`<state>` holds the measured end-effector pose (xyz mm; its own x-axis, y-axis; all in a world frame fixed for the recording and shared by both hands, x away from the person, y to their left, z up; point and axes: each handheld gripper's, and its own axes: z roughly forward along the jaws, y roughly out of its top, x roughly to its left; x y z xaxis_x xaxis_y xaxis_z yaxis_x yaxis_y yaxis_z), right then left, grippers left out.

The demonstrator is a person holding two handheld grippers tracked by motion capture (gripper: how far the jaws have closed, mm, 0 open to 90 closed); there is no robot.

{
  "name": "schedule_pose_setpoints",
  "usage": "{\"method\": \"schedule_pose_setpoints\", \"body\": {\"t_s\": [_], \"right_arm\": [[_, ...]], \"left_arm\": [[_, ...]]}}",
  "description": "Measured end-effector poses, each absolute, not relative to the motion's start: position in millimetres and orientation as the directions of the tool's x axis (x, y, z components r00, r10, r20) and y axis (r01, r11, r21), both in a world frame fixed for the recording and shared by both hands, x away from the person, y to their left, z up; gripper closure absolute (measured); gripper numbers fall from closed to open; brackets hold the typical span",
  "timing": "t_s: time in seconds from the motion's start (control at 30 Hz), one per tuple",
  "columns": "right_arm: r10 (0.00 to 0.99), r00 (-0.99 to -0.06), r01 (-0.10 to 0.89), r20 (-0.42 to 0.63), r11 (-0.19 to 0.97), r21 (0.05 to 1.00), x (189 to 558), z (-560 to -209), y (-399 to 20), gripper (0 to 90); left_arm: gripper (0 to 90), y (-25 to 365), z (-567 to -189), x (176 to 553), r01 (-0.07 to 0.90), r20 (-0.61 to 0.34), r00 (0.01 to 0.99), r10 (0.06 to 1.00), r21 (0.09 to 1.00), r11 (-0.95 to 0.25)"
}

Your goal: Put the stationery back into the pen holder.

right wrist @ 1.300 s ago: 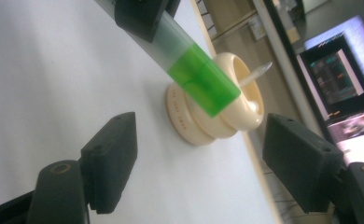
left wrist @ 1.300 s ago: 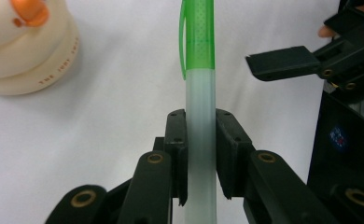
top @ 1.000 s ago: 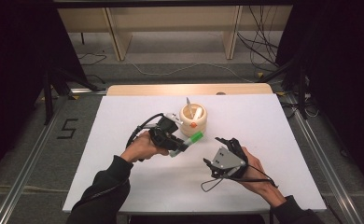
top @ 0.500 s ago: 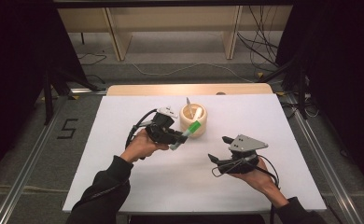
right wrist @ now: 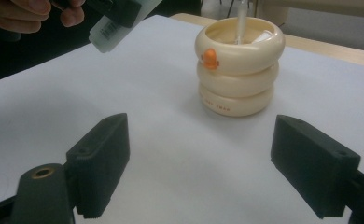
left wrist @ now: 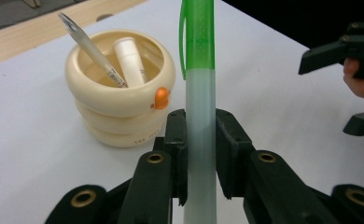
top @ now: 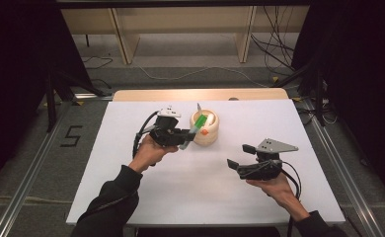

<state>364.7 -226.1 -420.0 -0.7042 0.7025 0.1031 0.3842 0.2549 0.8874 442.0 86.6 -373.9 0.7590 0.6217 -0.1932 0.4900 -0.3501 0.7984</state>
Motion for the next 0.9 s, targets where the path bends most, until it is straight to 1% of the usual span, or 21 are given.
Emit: {"method": "schedule_pose_setpoints", "body": {"t_s": [0.07,0.3,0.63,0.8,0.9], "right_arm": [[0.706,-0.697,0.4,0.127,0.235,0.886,363.5,-421.3,-228.1,20.4],[0.719,-0.683,0.397,0.127,0.22,0.891,357.5,-426.6,-234.1,18.7],[0.735,-0.665,0.397,0.13,0.201,0.896,346.5,-431.8,-247.5,17.8],[0.737,-0.661,0.409,0.143,0.194,0.891,341.0,-434.3,-247.9,17.6],[0.736,-0.662,0.411,0.144,0.194,0.891,339.0,-435.0,-248.1,17.6]], "left_arm": [[76.6,87.0,-373.6,442.8,0.485,-0.189,0.748,0.636,0.81,-0.33],[76.6,82.8,-372.0,443.5,0.469,-0.181,0.729,0.66,0.835,-0.289],[76.6,80.7,-377.0,452.7,0.477,-0.189,0.711,0.678,0.837,-0.266],[76.6,78.1,-378.4,460.8,0.49,-0.215,0.7,0.681,0.839,-0.238],[76.6,73.7,-378.0,465.8,0.486,-0.213,0.701,0.68,0.841,-0.237]]}}
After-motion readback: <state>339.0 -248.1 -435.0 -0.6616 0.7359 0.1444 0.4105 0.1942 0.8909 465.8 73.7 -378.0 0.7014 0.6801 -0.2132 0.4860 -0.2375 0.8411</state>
